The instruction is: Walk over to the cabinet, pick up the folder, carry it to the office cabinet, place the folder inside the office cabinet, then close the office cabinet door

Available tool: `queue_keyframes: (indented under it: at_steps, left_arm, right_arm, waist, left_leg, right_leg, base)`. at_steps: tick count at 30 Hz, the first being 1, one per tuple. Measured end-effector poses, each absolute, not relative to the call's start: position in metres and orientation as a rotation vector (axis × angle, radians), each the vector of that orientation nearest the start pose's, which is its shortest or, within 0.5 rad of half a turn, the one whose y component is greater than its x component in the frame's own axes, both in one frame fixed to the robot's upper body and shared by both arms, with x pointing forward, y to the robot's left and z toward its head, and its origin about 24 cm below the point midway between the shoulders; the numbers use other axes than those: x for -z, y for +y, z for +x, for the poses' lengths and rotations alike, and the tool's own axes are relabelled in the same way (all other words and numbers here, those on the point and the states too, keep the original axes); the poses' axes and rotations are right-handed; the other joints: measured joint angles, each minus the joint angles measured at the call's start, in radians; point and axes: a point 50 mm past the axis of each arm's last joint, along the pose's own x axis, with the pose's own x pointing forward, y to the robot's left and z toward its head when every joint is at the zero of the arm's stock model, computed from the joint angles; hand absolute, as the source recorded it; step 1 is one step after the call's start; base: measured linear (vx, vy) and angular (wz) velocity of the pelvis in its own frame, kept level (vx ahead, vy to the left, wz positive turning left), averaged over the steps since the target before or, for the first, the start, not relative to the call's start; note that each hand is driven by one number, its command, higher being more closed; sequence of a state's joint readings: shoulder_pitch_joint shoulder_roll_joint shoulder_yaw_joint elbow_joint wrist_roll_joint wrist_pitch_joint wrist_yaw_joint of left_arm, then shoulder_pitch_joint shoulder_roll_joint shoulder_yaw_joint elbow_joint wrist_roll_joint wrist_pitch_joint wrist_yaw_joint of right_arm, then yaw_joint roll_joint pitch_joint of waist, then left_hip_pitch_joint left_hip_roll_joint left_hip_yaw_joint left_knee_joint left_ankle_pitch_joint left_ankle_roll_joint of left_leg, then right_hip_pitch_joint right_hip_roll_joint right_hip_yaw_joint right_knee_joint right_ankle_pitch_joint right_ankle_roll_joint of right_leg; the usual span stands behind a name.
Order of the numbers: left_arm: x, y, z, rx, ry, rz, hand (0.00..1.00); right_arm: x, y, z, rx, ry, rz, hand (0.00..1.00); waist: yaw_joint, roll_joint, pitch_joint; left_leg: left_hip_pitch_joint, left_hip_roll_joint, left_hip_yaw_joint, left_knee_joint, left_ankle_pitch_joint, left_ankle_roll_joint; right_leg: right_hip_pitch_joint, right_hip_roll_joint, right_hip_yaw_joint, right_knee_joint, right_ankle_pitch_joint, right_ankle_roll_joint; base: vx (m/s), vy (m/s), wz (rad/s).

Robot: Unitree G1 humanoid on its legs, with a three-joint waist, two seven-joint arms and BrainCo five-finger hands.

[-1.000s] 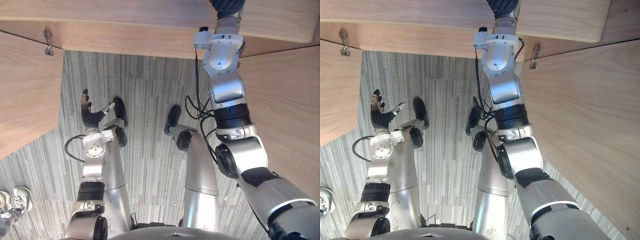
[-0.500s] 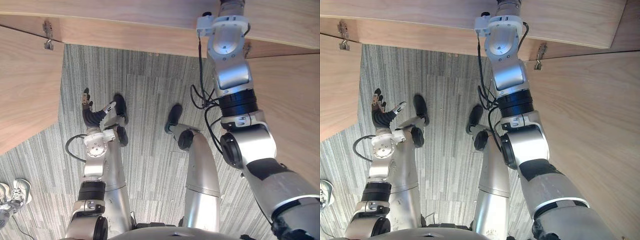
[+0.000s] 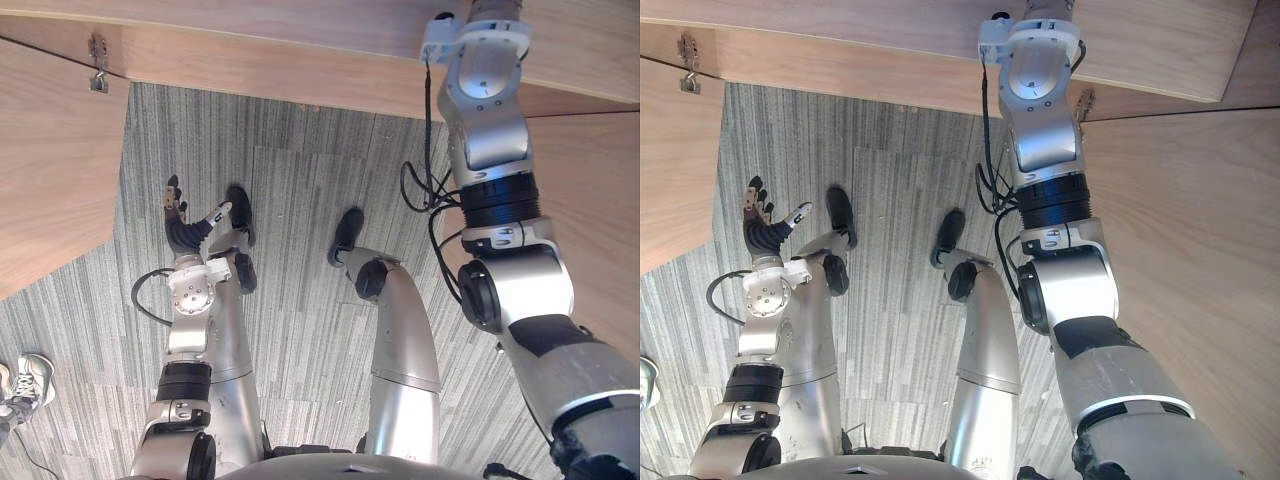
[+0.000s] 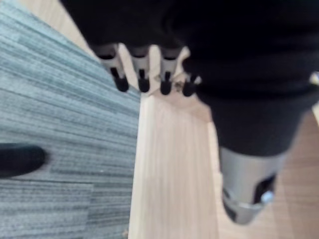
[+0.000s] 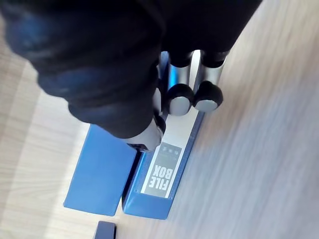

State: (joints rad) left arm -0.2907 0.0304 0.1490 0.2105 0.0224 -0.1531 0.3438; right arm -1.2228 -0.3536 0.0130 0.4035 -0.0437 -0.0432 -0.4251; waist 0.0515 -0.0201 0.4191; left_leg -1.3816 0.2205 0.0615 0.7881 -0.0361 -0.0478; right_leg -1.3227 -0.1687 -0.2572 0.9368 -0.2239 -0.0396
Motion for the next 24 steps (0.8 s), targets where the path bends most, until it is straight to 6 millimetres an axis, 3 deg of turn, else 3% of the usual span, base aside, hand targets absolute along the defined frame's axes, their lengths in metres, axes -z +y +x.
queue_keyframes:
  at_steps: [3,11,14,20,24]
  left_arm:
    - [-0.084,0.188,0.301,-0.420,-0.223,-0.009,0.00]
    - [-0.080,0.187,0.302,-0.391,-0.198,0.000,0.00]
    - [-0.071,0.186,0.302,-0.384,-0.156,0.032,0.00]
    - [-0.040,0.188,0.288,-0.365,-0.035,0.108,0.00]
    - [-0.007,0.184,0.267,-0.325,0.087,0.160,0.00]
  right_arm:
    - [-0.362,-0.160,0.345,0.357,-0.949,-0.154,1.00]
    - [-0.303,-0.166,0.324,0.318,-0.952,-0.202,1.00]
    - [-0.270,-0.159,0.313,0.256,-0.914,-0.223,1.00]
    - [-0.207,-0.132,0.282,0.101,-0.817,-0.218,1.00]
    - [-0.161,-0.105,0.258,-0.058,-0.695,-0.194,1.00]
  waist:
    - [0.001,0.000,0.000]
    - [-0.003,-0.001,0.000]
    - [-0.015,-0.003,-0.001]
    - [-0.029,-0.049,-0.031]
    - [-0.039,-0.095,-0.105]
  left_leg:
    - [0.004,0.007,-0.002,0.016,-0.004,0.005]
    - [0.096,0.045,0.015,0.085,-0.069,0.005]
    - [0.133,0.054,0.014,0.113,-0.091,0.004]
    - [0.270,0.072,0.023,0.119,-0.141,-0.001]
    - [0.418,0.074,0.044,0.066,-0.167,0.002]
  right_leg:
    - [0.010,0.005,-0.001,0.004,0.001,-0.001]
    - [0.101,0.034,0.027,0.025,-0.018,0.014]
    - [0.143,0.038,0.028,0.036,-0.028,0.014]
    - [0.291,0.054,0.029,0.005,-0.049,0.026]
    - [0.453,0.065,0.024,-0.094,-0.048,0.047]
  base:
    - [-0.01,-0.006,-0.06]
    - [-0.03,-0.002,-0.14]
    - [-0.02,0.002,-0.08]
    - [0.01,-0.003,-0.05]
    - [0.09,0.043,-0.01]
